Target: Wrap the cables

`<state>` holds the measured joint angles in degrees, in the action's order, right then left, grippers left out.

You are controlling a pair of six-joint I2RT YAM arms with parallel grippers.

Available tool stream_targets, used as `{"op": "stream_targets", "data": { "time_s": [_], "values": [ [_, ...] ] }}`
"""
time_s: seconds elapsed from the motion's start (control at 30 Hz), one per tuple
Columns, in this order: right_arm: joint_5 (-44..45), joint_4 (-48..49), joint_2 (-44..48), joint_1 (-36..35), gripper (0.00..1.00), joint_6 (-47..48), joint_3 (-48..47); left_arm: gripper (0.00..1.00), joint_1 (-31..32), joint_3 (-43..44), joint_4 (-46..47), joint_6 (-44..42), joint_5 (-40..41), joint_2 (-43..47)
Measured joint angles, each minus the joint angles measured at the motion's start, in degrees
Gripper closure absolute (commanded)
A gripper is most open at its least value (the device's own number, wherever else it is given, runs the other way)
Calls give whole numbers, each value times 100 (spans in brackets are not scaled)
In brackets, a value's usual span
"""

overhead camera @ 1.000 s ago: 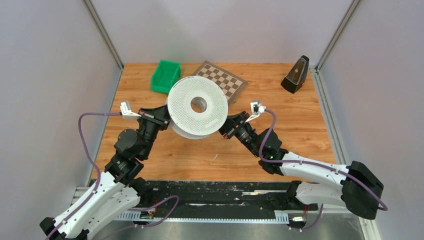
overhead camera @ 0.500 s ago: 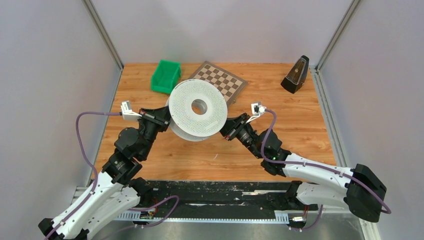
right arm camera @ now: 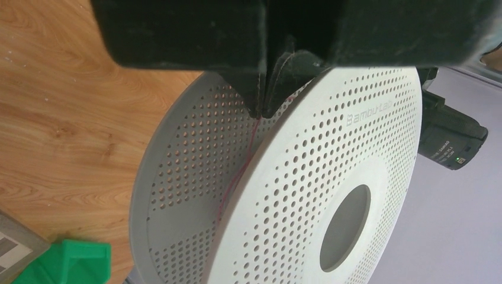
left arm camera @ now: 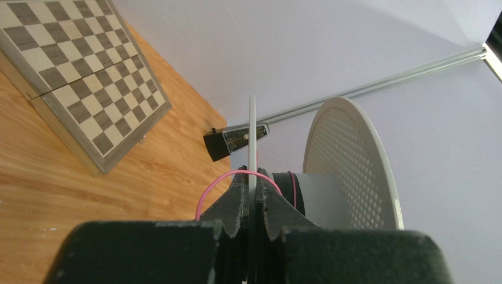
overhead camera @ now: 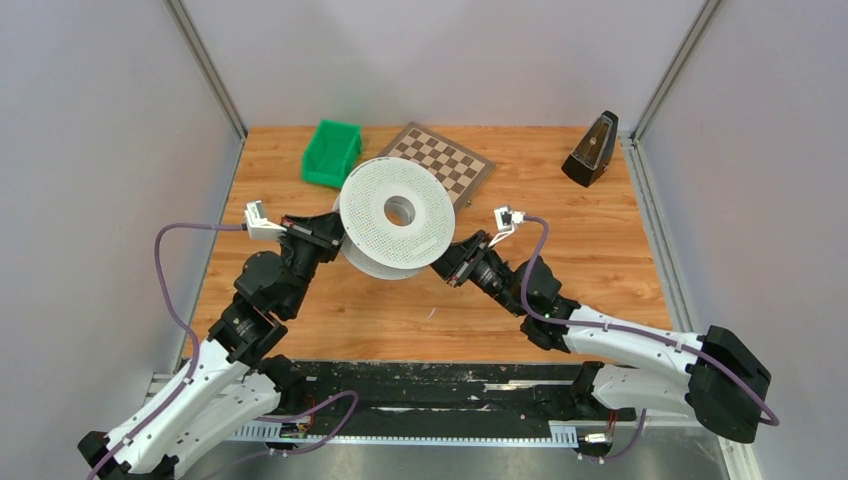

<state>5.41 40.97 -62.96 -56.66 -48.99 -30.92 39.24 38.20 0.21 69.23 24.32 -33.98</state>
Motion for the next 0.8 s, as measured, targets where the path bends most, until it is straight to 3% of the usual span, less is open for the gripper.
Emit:
{"op": "stream_targets", "data": {
  "time_s": [0.37,0.6,0.8],
  "values": [
    [627,-1167,590,-2,87,-223,57,100,4,90,-232,-422,24,-81],
    [1255,-2269,1224,-4,82,-83,352,100,4,483,-857,-1746,-269,-315],
    [1668,-3075,2037,-4,74,846,415,100,-74,730,-1596,-2951,-1104,-496]
  ]
}}
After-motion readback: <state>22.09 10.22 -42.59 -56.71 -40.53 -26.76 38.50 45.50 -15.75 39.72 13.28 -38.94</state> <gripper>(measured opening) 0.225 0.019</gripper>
